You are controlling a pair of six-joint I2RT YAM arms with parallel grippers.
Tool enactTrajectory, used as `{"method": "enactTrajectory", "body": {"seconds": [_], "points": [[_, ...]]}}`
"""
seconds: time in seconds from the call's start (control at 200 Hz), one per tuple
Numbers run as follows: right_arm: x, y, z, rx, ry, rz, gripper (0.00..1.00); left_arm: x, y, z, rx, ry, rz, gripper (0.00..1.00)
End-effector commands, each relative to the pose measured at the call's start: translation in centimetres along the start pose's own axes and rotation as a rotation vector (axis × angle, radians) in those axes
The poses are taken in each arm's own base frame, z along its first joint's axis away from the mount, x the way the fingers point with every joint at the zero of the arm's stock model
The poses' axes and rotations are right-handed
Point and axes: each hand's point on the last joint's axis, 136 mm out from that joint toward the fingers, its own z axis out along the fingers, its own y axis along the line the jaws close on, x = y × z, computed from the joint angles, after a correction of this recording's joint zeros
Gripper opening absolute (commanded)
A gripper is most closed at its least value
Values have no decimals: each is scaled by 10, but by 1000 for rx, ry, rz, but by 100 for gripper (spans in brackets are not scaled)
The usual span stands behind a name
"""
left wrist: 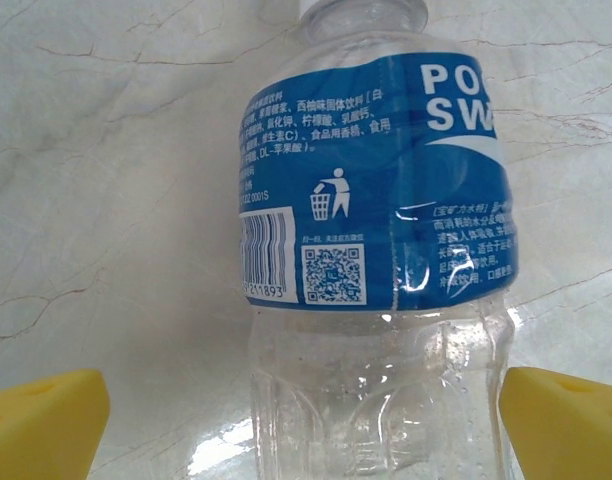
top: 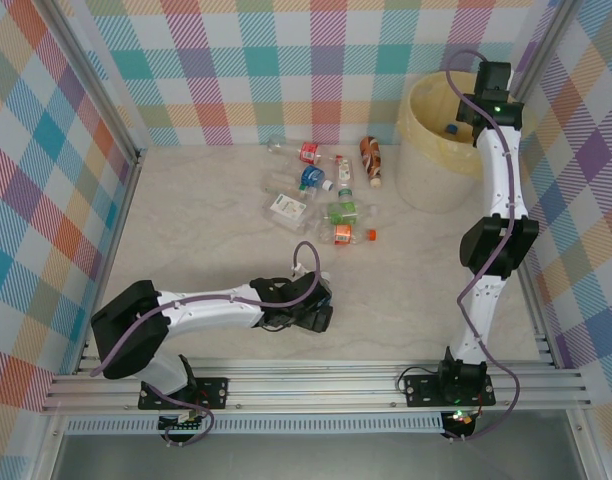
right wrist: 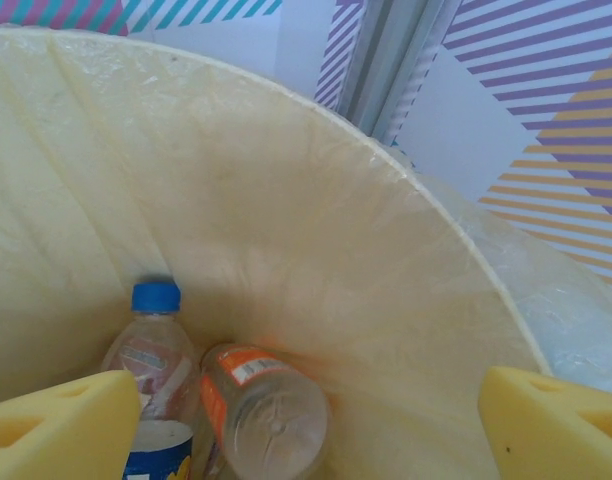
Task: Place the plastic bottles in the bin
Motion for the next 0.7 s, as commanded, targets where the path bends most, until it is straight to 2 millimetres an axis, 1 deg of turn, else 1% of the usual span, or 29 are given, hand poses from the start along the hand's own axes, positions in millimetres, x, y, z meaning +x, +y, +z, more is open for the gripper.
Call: {"method": "enactTrajectory", "body": {"seconds": [0.0, 0.045, 0.09, 0.29, 0.375, 0.475, 0.58, 0.695], "points": [[-26, -3, -41, -81, -55, 74, 92, 0, -2, 1, -18, 5, 30, 100], [-30, 3, -50, -129, -60, 90, 95, 0, -2, 2, -25, 8, 31, 100], [-34, 8, -60, -171, -69, 107, 100, 1, -2, 4, -30, 16, 33, 100], [-52, 23, -109, -337, -114, 181, 100, 5, -15, 11, -9, 39, 100, 96], [-54, 29, -131, -405, -126, 209, 100, 8, -17, 17, -22, 57, 121, 95], [-52, 39, -158, -499, -144, 232, 100, 9, -18, 24, -35, 76, 142, 92], [-46, 51, -186, -619, -162, 259, 100, 9, -19, 29, -42, 82, 161, 88], [-29, 66, -211, -779, -151, 321, 100, 9, -22, 31, -33, 85, 171, 82]]}}
